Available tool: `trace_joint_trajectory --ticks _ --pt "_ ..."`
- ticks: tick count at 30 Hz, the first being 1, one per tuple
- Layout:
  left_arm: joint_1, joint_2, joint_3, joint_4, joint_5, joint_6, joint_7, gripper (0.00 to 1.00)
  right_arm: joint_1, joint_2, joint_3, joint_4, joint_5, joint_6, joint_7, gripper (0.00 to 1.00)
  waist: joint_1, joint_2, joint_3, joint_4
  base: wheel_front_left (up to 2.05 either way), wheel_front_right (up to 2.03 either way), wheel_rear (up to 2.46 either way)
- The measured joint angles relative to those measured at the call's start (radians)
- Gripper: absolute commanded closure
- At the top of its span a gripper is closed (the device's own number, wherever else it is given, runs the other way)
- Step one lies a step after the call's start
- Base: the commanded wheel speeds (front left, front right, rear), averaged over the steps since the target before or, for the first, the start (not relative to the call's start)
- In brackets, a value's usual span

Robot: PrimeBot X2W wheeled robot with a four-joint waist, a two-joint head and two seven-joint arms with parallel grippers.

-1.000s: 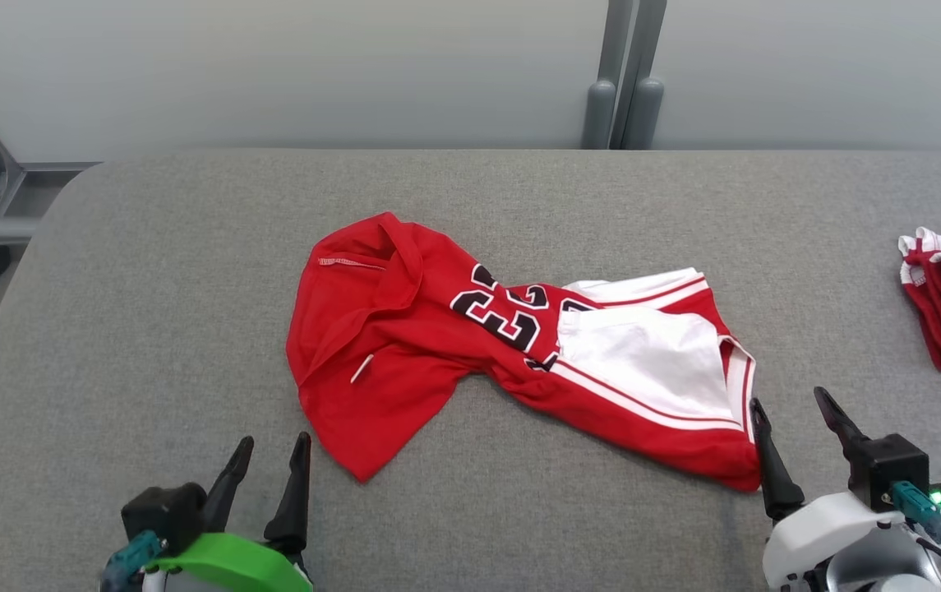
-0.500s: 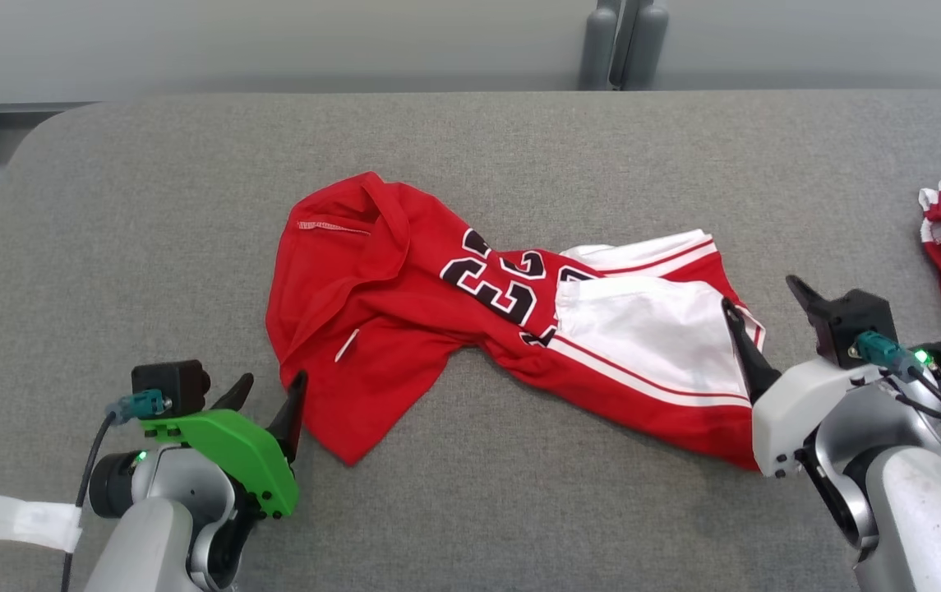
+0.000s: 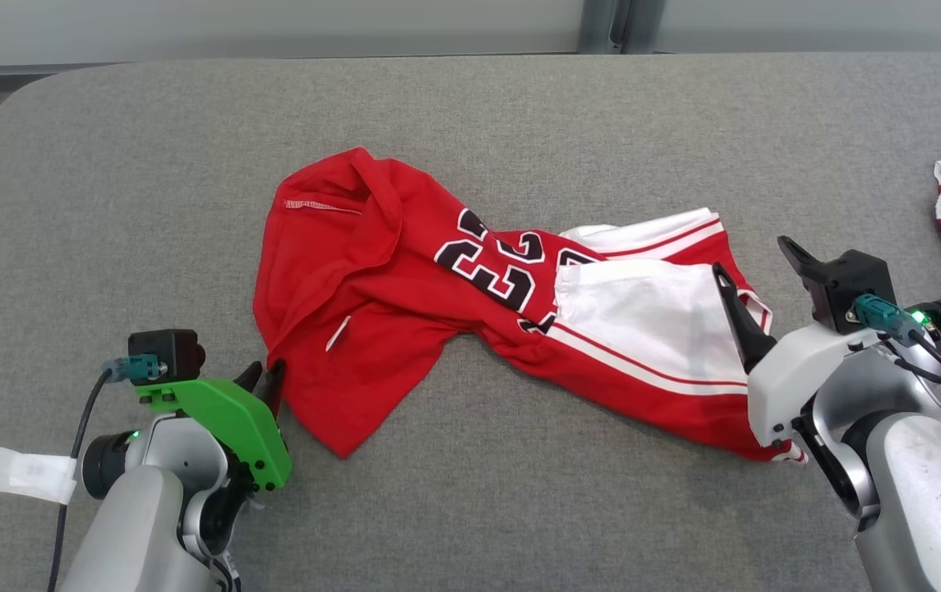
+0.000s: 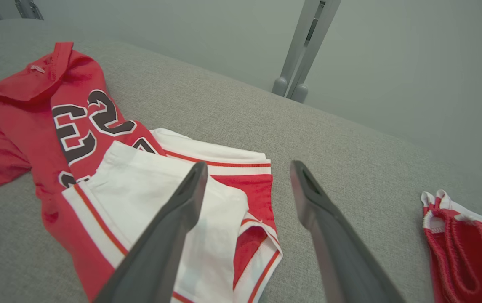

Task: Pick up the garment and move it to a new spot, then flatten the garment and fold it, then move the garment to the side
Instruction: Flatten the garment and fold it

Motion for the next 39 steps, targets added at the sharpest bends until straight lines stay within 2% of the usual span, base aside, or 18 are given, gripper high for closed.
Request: trace_joint_trajectory --ticks 2,4,5,6,7,11,16,18,20,26,31,39 --pt "-0.002 0.001 -0.001 0.002 -0.001 0.000 0.000 0.61 0.000 -0.001 0.000 0.002 0.000 0.000 0.000 0.00 0.0000 0.0000 0.003 -0.001 0.00 0.00 0.00" --pt "-0.003 0.000 -0.004 0.005 -0.002 0.000 0.001 0.68 0.000 -0.001 -0.001 0.004 0.001 0.000 0.000 0.00 0.0000 0.0000 0.006 -0.003 0.00 0.00 0.00" --pt "-0.003 0.000 -0.005 0.007 -0.003 0.000 0.000 0.78 0.000 -0.001 -0.001 0.005 0.002 0.000 0.000 0.00 0.0000 0.0000 0.007 -0.004 0.00 0.00 0.00" --pt "-0.003 -0.001 -0.006 0.010 -0.006 0.000 0.000 0.96 0.000 -0.001 -0.001 0.006 0.002 0.000 0.000 0.00 0.0000 0.0000 0.009 -0.004 0.00 0.00 0.00" --pt "-0.004 -0.001 -0.008 0.011 -0.006 0.000 -0.001 1.00 0.000 -0.001 -0.002 0.007 0.002 0.000 0.001 0.00 0.0000 0.0000 0.010 -0.005 0.00 0.00 0.00" --pt "-0.004 -0.002 -0.010 0.012 -0.007 0.000 -0.010 1.00 -0.001 -0.001 -0.026 0.013 0.011 0.000 0.032 0.00 0.0000 0.0000 0.011 -0.005 0.00 0.00 0.00" --pt "-0.004 0.000 -0.013 0.007 -0.008 0.000 -0.012 1.00 -0.022 0.015 -0.064 0.024 0.052 0.000 0.144 0.00 0.0000 0.0000 0.018 -0.002 0.00 0.00 0.00" --pt "-0.004 0.000 -0.015 0.003 -0.008 0.000 -0.012 1.00 -0.042 0.041 -0.091 0.028 0.082 0.000 0.196 0.00 0.0000 0.0000 0.023 -0.001 0.00 0.00 0.00" --pt "-0.004 0.000 -0.019 0.000 -0.010 0.000 -0.013 1.00 -0.079 0.099 -0.161 0.043 0.125 0.000 0.279 0.00 0.0000 0.0000 0.031 0.001 0.00 0.00 0.00" --pt "-0.004 -0.001 -0.027 -0.004 -0.010 0.000 -0.016 1.00 -0.178 0.143 -0.230 0.072 0.148 -0.001 0.466 0.00 0.0000 0.0000 0.041 0.007 0.00 0.00 0.00" --pt "-0.004 -0.004 -0.037 -0.004 -0.014 0.000 -0.017 1.00 -0.221 0.149 -0.210 0.091 0.119 -0.001 0.628 0.00 0.0000 0.0000 0.043 0.016 0.00 0.00 0.00" --pt "-0.004 -0.007 -0.047 -0.004 -0.015 0.000 -0.018 1.00 -0.258 0.142 -0.213 0.112 0.102 -0.001 0.732 0.00 0.0000 0.0000 0.052 0.030 0.00 0.00 0.00"
